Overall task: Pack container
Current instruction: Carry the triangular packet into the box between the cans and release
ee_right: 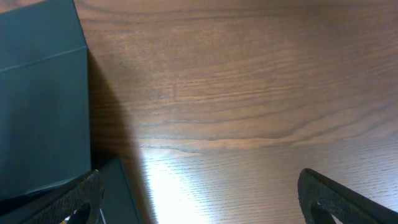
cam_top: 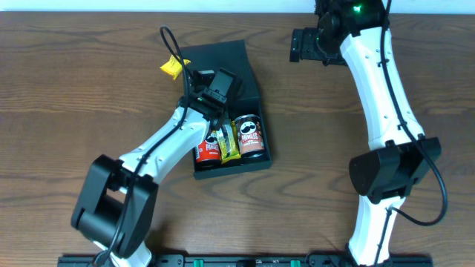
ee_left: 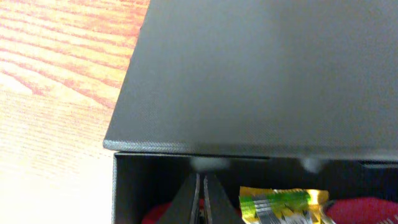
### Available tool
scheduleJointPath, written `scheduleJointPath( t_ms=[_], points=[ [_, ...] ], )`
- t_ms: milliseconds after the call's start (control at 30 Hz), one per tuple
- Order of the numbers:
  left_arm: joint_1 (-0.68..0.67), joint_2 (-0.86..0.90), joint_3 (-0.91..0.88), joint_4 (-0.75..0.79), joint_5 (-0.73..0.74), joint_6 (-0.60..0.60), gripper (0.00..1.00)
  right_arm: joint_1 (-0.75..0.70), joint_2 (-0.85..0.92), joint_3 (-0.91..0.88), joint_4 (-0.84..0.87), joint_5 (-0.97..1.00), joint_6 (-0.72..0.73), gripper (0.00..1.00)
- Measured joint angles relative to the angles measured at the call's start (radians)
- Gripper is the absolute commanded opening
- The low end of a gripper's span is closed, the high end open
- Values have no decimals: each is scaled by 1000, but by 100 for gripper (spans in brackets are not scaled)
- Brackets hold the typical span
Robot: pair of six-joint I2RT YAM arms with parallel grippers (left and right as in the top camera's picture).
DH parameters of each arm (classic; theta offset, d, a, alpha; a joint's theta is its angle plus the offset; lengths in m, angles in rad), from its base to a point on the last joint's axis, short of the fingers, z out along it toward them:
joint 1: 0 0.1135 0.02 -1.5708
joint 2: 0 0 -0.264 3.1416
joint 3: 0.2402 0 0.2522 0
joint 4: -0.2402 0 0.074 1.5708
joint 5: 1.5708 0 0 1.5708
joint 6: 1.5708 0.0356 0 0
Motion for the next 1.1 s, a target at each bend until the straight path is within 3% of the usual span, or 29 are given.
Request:
scheduleJointPath(
  t_ms=[167, 467, 800, 1100],
  points=[
    [0, 85, 0, 3, 39, -20, 6, 0, 0, 0, -2, 0, -5, 99],
    [1, 87, 0, -85, 129, -29, 6, 0, 0, 0, 2, 0, -7, 99],
    [11, 87, 0, 64, -27, -36, 6, 0, 0, 0, 1, 0, -7, 99],
    [12, 87, 0, 104, 53, -44, 6, 0, 0, 0, 1, 0, -7, 99]
  ],
)
